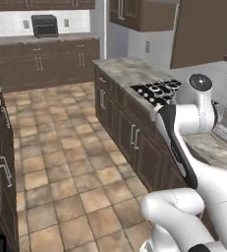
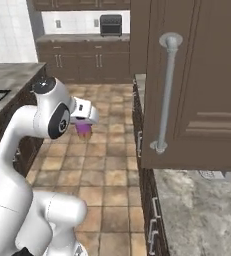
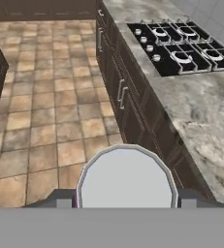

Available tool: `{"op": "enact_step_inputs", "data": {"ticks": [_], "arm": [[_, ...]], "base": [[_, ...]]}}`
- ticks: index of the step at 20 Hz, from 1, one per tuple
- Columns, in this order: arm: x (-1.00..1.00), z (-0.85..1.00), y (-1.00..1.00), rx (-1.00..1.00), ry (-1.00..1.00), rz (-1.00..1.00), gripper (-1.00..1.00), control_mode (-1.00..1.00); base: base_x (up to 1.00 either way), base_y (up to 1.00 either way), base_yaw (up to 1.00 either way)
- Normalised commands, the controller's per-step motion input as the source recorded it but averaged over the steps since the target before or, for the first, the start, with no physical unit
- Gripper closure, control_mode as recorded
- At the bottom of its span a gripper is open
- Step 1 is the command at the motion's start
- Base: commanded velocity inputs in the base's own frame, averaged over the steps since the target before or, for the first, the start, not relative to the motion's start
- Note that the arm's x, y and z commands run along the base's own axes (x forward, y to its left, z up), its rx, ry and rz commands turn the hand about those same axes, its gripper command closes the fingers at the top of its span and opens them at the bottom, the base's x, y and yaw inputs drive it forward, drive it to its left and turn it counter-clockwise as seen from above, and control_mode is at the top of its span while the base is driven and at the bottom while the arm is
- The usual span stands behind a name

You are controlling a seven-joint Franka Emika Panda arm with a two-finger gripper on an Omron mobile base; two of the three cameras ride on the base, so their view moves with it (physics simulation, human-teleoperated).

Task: Sort all alcoholic drinks to one cabinet, and non-alcoholic drinks to the other.

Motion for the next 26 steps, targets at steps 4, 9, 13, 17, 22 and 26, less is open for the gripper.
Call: {"op": "enact_step_inputs", "data": {"ticks": [4, 9, 13, 17, 22, 26], "arm": [[0.0, 0.0, 0.0, 0.0, 0.0, 0.0, 1.0, 1.0], [0.0, 0.0, 0.0, 0.0, 0.0, 0.0, 1.0, 1.0], [0.0, 0.0, 0.0, 0.0, 0.0, 0.0, 1.0, 1.0], [0.0, 0.0, 0.0, 0.0, 0.0, 0.0, 1.0, 1.0], [0.0, 0.0, 0.0, 0.0, 0.0, 0.0, 1.0, 1.0], [0.0, 0.0, 0.0, 0.0, 0.0, 0.0, 1.0, 1.0]], "base": [[0.65, -0.22, -0.62], [0.26, -0.02, -0.73], [0.19, 0.0, -0.72], [0.29, 0.0, -0.67], [0.28, 0.24, -0.55], [0.46, 0.49, -0.41]]}}
